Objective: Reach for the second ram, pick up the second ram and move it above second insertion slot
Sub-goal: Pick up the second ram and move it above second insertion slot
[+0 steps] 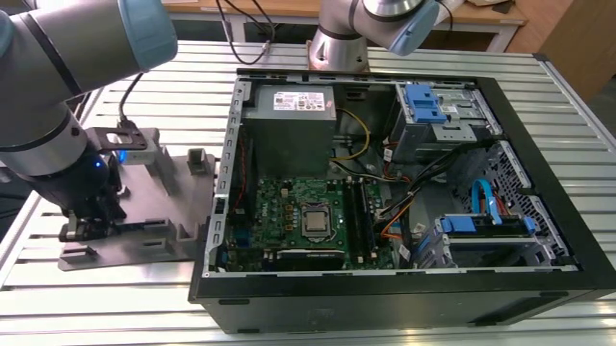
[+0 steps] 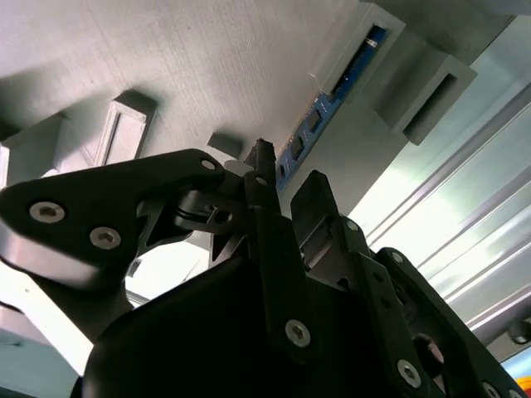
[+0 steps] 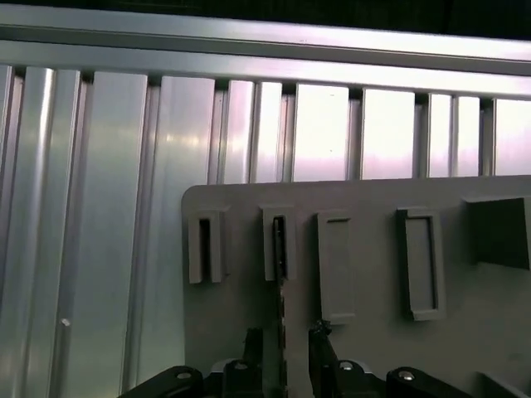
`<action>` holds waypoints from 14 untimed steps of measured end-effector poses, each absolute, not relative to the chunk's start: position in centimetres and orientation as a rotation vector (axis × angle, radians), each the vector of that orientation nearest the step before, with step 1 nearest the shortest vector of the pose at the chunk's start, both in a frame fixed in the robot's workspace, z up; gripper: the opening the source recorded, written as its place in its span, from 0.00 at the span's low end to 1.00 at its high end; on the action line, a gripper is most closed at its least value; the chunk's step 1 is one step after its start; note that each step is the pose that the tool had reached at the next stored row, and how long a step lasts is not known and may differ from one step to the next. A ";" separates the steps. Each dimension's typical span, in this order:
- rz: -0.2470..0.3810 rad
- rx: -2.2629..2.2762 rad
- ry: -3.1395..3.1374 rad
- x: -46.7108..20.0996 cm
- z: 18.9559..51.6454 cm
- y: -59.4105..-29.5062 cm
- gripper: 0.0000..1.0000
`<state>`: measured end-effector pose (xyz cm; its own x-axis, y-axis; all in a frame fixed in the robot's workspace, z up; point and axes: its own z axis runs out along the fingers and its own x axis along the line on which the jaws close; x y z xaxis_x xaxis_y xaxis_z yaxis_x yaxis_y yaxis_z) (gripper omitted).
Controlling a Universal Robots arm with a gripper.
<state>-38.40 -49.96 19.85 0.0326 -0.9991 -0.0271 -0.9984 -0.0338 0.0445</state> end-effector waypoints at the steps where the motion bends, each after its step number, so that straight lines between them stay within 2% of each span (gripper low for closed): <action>1: -0.079 2.244 -2.178 -38.4 19.8 -50.0 0.33; 8: -0.079 2.245 -2.178 -38.4 19.8 -50.0 0.32; 9: -0.079 2.245 -2.178 -38.4 19.8 -50.0 0.25; 10: -0.079 2.245 -2.178 -38.4 19.8 -50.0 0.25; 12: -0.079 2.245 -2.178 -38.4 19.8 -50.0 0.13; 13: -0.079 2.245 -2.178 -38.4 19.8 -50.0 0.13; 14: -0.079 2.245 -2.178 -38.4 19.8 -50.0 0.09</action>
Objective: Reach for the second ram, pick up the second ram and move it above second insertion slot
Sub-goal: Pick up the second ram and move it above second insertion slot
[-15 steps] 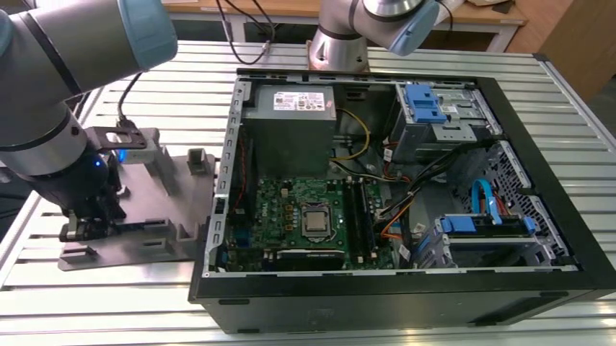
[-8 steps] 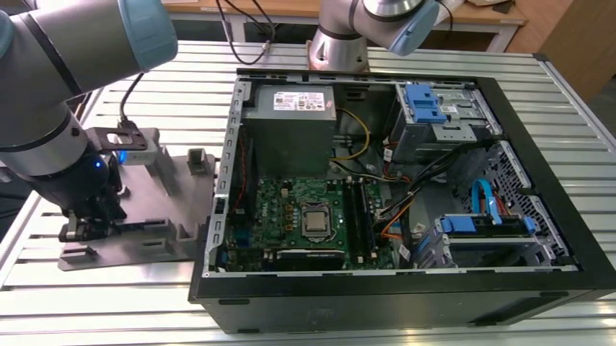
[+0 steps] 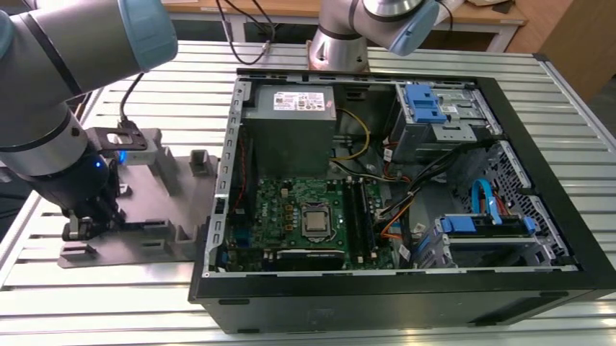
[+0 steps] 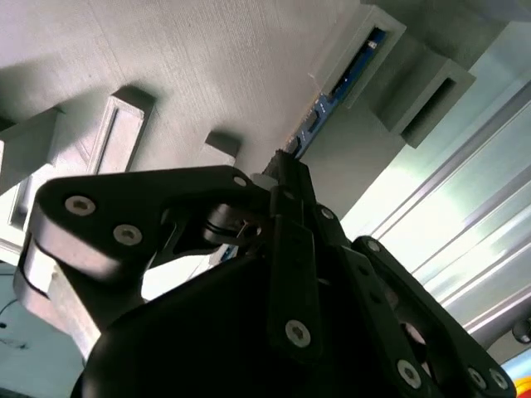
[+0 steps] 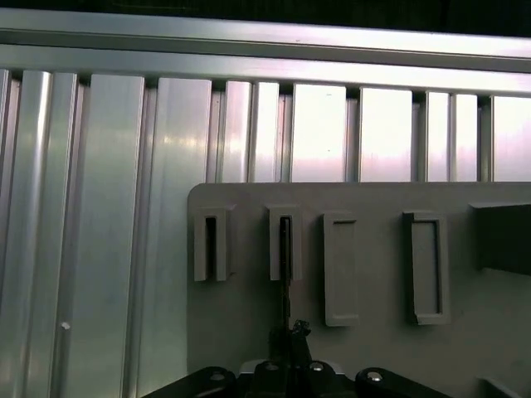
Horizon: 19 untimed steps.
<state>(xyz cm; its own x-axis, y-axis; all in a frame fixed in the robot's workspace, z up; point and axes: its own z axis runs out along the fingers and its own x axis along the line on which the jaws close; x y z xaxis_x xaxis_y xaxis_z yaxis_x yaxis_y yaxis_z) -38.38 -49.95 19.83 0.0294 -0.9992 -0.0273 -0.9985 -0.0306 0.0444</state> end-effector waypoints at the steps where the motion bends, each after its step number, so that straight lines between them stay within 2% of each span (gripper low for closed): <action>1: -0.079 2.245 -2.178 -38.4 19.8 -50.0 0.09; 19: -0.079 2.245 -2.178 -38.4 20.1 -50.0 0.09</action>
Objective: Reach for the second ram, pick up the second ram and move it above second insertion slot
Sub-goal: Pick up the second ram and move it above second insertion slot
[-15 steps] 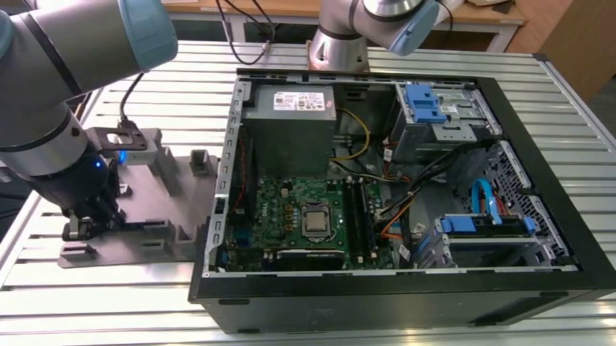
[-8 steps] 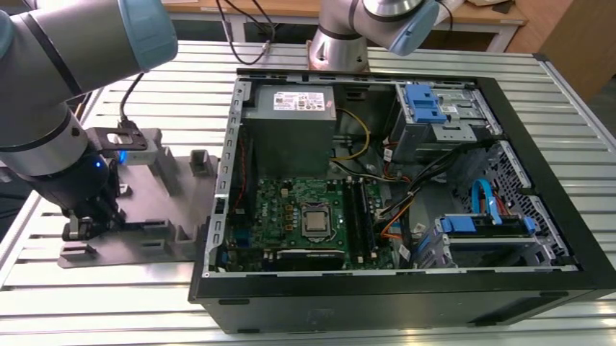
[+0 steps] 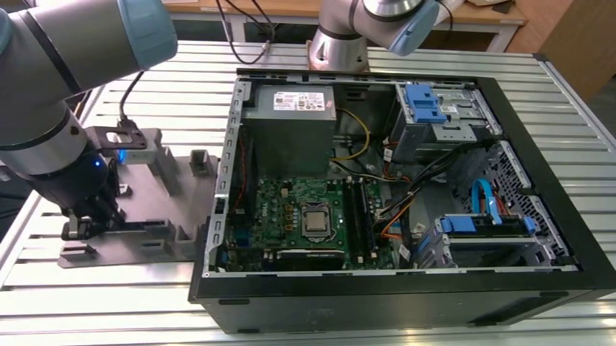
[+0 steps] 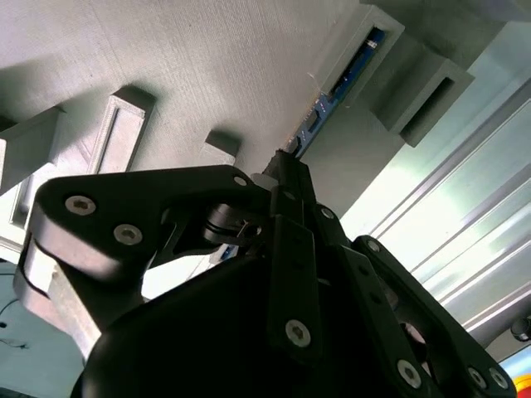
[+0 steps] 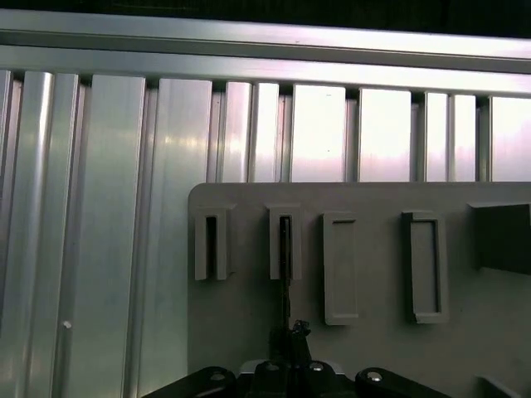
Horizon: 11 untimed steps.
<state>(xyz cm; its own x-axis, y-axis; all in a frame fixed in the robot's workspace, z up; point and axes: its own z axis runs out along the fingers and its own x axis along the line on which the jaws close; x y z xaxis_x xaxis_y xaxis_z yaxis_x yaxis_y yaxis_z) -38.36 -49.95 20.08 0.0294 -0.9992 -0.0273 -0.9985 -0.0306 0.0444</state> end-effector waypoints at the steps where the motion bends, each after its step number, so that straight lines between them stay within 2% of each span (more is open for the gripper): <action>1: -0.079 2.244 -2.178 -38.4 20.3 -50.0 0.09; 11: -0.079 2.245 -2.178 -38.4 22.0 -50.0 0.09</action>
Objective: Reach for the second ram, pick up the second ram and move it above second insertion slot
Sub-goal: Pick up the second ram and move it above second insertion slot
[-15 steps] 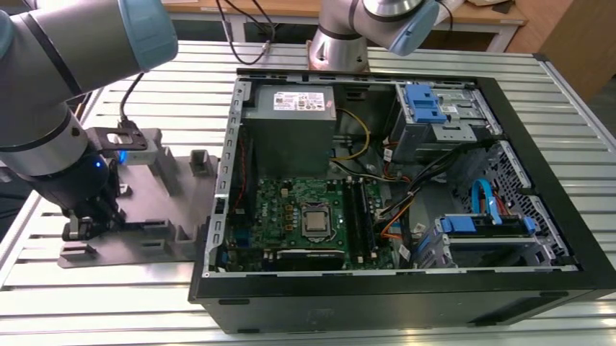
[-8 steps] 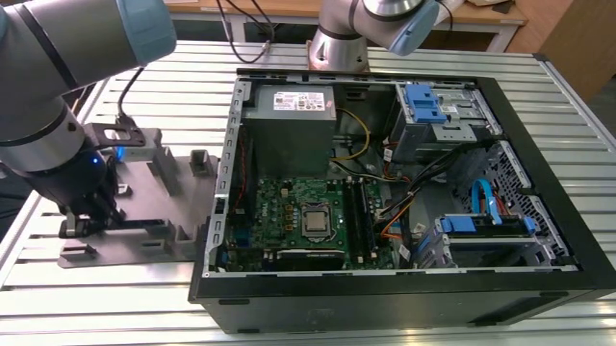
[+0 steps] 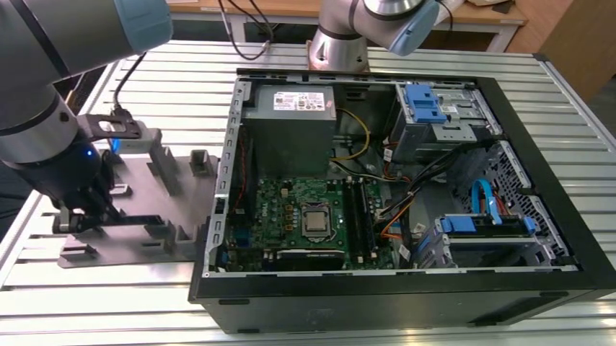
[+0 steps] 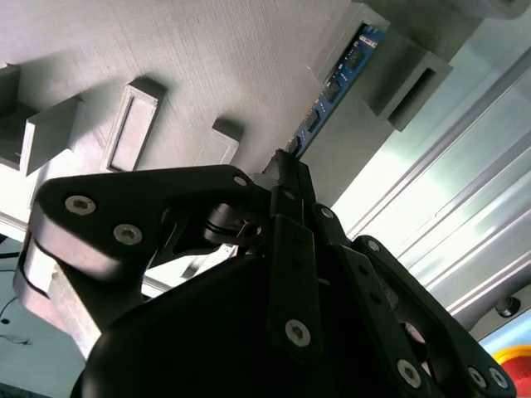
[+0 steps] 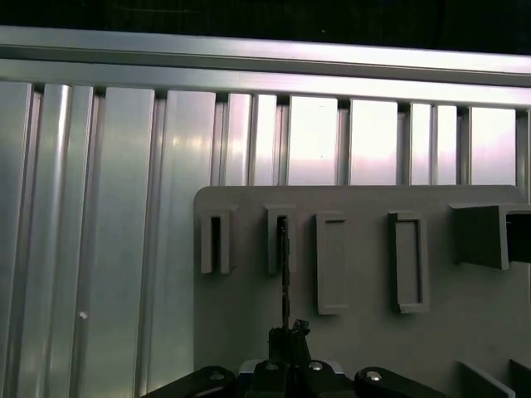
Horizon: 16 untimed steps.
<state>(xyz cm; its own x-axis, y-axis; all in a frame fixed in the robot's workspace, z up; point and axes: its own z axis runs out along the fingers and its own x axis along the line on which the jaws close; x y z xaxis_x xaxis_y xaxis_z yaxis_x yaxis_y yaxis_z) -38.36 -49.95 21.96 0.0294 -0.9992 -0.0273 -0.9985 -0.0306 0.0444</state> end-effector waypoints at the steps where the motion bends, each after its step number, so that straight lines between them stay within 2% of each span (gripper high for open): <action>1: -0.079 2.245 -2.178 -38.4 22.1 -50.0 0.09; 16: -0.079 2.245 -2.178 -38.4 24.2 -50.0 0.09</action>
<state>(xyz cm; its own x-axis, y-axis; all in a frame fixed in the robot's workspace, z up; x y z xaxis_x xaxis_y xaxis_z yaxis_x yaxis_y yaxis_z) -38.36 -49.95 24.24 0.0294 -0.9992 -0.0273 -0.9985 -0.0306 0.0444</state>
